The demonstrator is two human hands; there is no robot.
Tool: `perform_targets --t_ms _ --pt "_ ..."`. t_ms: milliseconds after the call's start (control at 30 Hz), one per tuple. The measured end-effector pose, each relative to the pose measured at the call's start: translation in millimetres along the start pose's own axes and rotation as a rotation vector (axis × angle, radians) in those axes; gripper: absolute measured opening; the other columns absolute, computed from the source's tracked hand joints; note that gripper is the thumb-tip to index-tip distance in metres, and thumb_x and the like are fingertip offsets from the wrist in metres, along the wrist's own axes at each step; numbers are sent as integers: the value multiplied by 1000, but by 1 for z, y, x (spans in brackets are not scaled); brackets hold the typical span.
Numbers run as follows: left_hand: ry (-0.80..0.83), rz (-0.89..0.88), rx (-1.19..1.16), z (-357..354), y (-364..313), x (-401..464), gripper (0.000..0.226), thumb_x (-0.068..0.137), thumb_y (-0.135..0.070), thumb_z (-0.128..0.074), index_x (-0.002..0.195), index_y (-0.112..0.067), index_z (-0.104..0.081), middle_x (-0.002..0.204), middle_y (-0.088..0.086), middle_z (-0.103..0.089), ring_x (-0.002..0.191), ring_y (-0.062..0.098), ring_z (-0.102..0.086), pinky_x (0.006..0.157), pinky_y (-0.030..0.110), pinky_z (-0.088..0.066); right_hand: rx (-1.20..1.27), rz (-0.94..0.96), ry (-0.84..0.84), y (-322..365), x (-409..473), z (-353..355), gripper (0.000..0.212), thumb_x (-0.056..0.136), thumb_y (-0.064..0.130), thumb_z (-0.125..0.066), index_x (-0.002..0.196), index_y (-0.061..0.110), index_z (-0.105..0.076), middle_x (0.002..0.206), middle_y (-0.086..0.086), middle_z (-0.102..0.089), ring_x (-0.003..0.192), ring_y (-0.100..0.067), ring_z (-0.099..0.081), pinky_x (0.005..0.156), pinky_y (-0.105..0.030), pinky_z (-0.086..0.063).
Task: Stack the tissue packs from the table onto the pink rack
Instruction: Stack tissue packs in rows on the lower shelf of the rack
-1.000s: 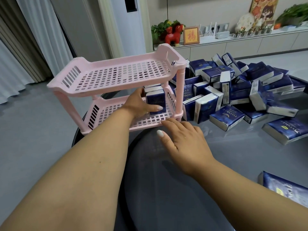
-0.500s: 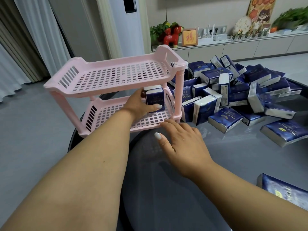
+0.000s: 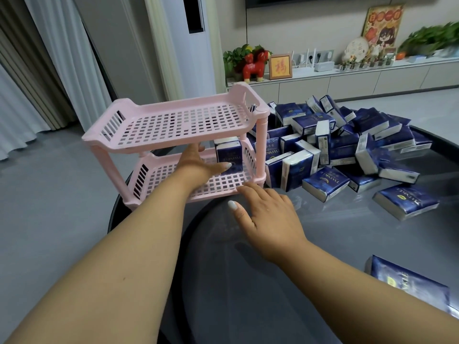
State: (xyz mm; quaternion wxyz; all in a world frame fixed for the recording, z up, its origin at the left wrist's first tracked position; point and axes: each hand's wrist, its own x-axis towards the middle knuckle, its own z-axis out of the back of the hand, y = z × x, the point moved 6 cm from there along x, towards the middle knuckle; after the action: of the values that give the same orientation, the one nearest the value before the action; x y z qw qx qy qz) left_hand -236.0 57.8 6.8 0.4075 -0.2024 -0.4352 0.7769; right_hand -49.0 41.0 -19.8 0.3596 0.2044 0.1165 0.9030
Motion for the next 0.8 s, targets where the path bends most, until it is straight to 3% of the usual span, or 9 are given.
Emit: perform_targets --t_ms 133,267,367,467,567,700,800 --pt "-48 -36 -69 7 -6 -41 86 79 -25 -79 149 -19 -30 143 -2 -44 127 18 -45 95 31 -47 106 -44 -16 -1 -2 7 74 84 67 -6 136 27 -41 148 8 -35 126 -20 -43 97 -39 -33" --pt "-117 -80 -42 9 -15 -83 65 83 -25 -75 139 -16 -44 130 -1 -54 117 14 -51 103 33 -42 341 -115 14 0 -9 19 51 95 55 -26 134 24 -43 149 7 -32 132 -20 -38 101 -39 -37" --pt "-107 -76 -68 -1 -25 -113 43 87 -22 -70 127 -19 -52 115 -5 -58 99 9 -57 84 24 -47 391 -114 -17 0 -23 50 50 95 55 -31 131 24 -47 136 4 -49 123 -18 -47 97 -40 -41" --pt "36 -45 -163 -25 -36 -144 24 90 -23 -66 113 -18 -59 102 0 -66 86 12 -62 70 21 -48 446 -134 -29 -16 -45 91 49 87 58 -48 124 25 -52 118 4 -59 107 -14 -55 91 -37 -46" --pt "183 -34 -183 -51 -48 -176 19 91 -24 -64 110 -19 -61 99 4 -68 83 16 -66 73 27 -52 275 -158 127 -49 -76 122 54 75 61 -63 116 26 -54 106 7 -56 96 -9 -53 86 -32 -48" --pt "242 -15 -202 -74 -54 -203 11 93 -24 -62 103 -20 -62 98 5 -69 78 12 -66 67 26 -54 -115 -257 488 -91 -121 126 73 62 66 -72 120 30 -47 112 6 -45 103 -11 -41 91 -30 -43" --pt "266 37 -243 -90 -54 -216 10 95 -23 -58 98 -14 -62 94 8 -68 70 10 -63 57 23 -52 -245 -249 512 -99 -134 119 67 63 53 -78 117 27 -49 112 3 -48 97 -14 -46 81 -29 -45"
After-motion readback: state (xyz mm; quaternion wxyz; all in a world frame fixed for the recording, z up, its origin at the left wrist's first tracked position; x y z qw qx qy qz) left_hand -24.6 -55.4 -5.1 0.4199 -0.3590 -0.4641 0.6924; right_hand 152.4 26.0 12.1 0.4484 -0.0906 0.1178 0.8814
